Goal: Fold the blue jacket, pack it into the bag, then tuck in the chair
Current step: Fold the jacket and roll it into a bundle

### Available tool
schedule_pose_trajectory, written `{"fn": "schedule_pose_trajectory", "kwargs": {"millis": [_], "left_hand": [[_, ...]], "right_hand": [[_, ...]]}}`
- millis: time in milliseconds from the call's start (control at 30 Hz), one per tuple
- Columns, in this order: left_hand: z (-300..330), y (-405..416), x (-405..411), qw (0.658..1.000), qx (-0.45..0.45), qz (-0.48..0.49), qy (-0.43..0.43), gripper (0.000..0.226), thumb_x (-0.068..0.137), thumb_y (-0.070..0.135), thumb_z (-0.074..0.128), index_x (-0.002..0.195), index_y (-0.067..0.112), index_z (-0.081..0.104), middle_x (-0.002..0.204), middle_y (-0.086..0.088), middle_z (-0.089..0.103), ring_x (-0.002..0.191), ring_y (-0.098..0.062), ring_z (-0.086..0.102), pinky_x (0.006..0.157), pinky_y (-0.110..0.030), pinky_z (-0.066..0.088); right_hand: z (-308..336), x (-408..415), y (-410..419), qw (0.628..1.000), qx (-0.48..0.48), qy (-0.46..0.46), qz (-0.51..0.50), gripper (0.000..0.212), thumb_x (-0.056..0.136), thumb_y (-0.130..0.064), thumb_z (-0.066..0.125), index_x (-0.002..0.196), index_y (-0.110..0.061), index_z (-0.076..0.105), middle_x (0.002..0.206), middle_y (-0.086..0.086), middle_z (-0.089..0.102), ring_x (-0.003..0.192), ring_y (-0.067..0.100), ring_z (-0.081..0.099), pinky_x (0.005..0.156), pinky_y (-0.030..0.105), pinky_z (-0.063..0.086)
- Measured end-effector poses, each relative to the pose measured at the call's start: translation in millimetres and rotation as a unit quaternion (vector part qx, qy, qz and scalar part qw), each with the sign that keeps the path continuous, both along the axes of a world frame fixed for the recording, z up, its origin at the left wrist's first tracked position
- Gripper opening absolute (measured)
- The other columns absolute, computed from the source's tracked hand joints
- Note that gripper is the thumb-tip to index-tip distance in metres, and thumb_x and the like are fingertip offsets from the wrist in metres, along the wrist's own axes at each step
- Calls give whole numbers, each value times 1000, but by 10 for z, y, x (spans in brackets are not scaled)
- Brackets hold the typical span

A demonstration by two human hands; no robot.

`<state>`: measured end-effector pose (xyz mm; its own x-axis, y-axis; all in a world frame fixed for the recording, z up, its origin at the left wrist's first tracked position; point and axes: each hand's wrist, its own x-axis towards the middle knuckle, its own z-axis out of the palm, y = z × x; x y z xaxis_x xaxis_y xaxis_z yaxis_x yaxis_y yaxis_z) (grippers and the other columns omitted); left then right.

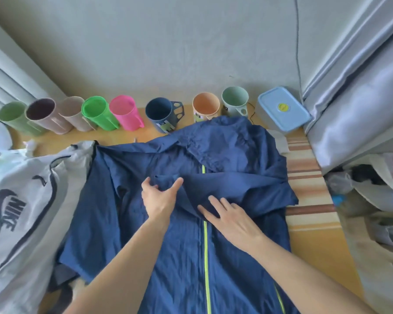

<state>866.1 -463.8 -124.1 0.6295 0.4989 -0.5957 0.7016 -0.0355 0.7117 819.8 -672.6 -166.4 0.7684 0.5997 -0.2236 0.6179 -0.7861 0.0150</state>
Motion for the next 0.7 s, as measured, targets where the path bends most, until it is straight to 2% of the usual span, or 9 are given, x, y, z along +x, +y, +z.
{"fn": "schedule_pose_trajectory", "kwargs": {"millis": [100,167,300,367,433,500,567,633,700], "left_hand": [[-97,70,143,999,-1,50,-6,64,86,18,76,143,27,49,121,-4,67,105,-25,67,74,-28,53],[-103,167,142,996,-24,53,-73,46,92,4,65,130,30,60,110,-3,69,90,-21,70,65,-22,49],[-67,390,60,979,-73,89,-165,55,95,-7,53,128,37,56,105,-3,66,84,-15,67,73,-22,55],[-154,507,-7,987,-29,71,-144,64,94,-9,46,130,44,54,114,-10,64,94,-18,65,90,-36,58],[-202,589,-65,992,32,6,-124,72,90,-14,36,135,39,54,125,-12,56,109,-20,61,100,-32,53],[-189,615,-111,985,99,-100,-103,76,85,-19,32,139,30,54,136,-8,46,117,-18,55,94,-20,44],[-135,618,-150,971,145,-166,-92,77,84,-19,33,142,27,52,143,-5,41,118,-15,51,93,-24,41],[-32,650,-217,966,165,-173,-95,73,83,-16,37,142,24,52,146,-2,42,115,-14,50,91,-26,40],[70,784,-362,940,249,-191,-135,64,82,-9,49,138,22,54,141,-1,48,114,-20,53,85,-29,42]], "right_hand": [[139,49,-156,997,30,-6,-65,97,72,-20,69,158,-16,26,161,22,29,140,40,38,108,49,44],[187,103,-300,990,28,-25,-136,99,73,-18,71,160,-13,23,165,21,23,150,41,27,115,50,37],[99,169,-433,980,22,2,-199,105,75,-12,72,162,-17,14,169,17,9,156,37,9,122,50,29],[117,189,-324,976,42,7,-214,106,73,-12,68,162,-19,12,170,15,0,157,34,-1,124,50,23],[166,178,-125,978,75,17,-191,101,74,-12,61,162,-19,13,171,12,-5,157,32,-6,125,49,17],[139,135,105,989,89,50,-109,93,78,-17,53,162,-24,14,171,9,-5,157,30,-8,127,48,10],[59,122,332,989,91,90,-71,77,86,-31,45,160,-28,24,171,6,4,157,27,-6,126,50,14],[19,185,611,982,132,79,-110,61,96,-44,38,154,-22,40,169,6,19,157,24,5,122,49,26],[62,291,982,955,221,52,-191,63,100,-50,40,151,-13,43,164,6,33,153,24,25,118,44,35]]}}
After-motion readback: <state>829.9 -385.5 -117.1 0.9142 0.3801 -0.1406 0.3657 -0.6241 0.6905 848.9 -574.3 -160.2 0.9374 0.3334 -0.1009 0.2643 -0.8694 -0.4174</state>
